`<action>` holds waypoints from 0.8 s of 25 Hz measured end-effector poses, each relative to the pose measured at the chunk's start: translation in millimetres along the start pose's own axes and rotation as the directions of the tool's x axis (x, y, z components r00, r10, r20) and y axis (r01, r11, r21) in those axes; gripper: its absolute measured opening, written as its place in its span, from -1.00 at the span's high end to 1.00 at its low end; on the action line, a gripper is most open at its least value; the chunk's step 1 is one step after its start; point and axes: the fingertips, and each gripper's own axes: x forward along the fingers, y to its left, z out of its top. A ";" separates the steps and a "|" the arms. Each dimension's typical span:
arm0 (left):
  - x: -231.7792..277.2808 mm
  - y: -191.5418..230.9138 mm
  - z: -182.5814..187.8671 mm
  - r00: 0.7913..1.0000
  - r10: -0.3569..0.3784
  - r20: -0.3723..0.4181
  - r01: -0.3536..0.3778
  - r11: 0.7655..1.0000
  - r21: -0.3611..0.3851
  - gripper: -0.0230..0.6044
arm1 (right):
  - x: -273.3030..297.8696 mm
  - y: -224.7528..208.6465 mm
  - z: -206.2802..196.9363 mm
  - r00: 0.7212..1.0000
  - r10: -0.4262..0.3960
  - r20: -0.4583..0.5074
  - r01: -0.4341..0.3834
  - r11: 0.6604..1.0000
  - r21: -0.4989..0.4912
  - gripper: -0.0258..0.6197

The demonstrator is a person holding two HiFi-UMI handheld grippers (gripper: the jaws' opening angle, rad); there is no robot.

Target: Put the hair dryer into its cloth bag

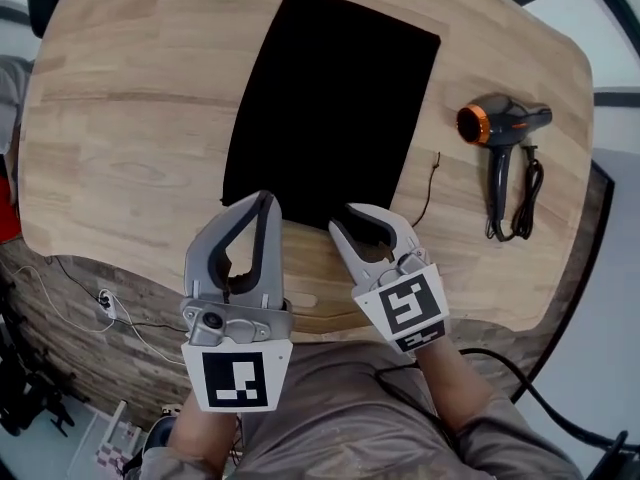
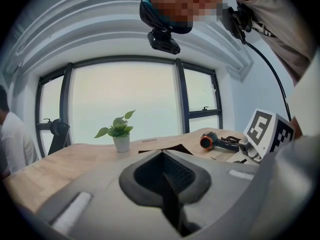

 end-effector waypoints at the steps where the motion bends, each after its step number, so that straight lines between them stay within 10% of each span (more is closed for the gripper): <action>1: 0.6 1.5 -3.7 1.000 0.002 -0.003 -0.002 1.000 -0.006 0.93 | 2.5 0.5 -3.5 1.000 -0.003 -0.016 0.003 1.000 -0.012 0.57; 20: -13.7 6.0 15.5 1.000 0.023 0.021 -0.023 1.000 -0.003 0.93 | -20.0 1.1 29.1 0.998 -0.035 0.044 0.040 0.993 -0.113 0.80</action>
